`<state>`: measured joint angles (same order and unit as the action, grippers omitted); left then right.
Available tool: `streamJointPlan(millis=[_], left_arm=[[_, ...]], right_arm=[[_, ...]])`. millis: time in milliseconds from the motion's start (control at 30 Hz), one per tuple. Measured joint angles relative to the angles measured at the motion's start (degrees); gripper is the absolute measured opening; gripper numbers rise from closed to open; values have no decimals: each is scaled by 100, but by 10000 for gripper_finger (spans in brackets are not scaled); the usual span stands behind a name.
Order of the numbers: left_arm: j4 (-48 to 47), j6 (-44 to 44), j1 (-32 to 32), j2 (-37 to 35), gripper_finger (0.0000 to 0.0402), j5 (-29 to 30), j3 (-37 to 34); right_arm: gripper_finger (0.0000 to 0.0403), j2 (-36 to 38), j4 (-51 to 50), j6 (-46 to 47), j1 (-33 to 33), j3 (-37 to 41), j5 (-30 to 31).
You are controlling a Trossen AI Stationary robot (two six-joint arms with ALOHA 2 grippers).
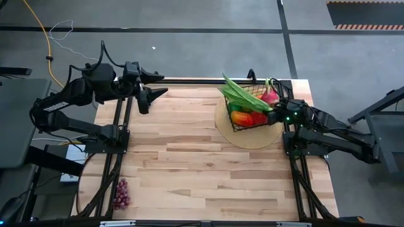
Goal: Build produce basket
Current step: Put the green leaf lettuce into the black wire basket, then put the purple grapes into the black wire basket
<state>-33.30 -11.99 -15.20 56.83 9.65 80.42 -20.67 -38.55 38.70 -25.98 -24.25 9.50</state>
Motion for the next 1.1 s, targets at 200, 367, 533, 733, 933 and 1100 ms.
streamJointPlan(millis=[200, 367, 533, 733, 933, 1100], left_arm=[[-5, 11, 0, 18, 271, -2, 0], [-7, 13, 0, 18, 271, -4, 0], [-18, 14, 0, 18, 271, -6, 0], [-52, 96, 0, -52, 271, -90, -1], [57, 406, 0, -96, 271, -343, -185], [1665, 114, -4, -300, 271, -519, -1426]], right_arm=[[231, -86, -504, -24, 0, -347, -253], [293, -292, -1649, -300, 0, -1055, -54], [311, -345, -1660, -315, 0, -1798, 98], [311, -342, 529, -314, 85, -2218, -580], [311, -762, 3658, -597, 356, -1805, -1457], [311, -1600, 4525, -1143, 621, -1788, -1709]])
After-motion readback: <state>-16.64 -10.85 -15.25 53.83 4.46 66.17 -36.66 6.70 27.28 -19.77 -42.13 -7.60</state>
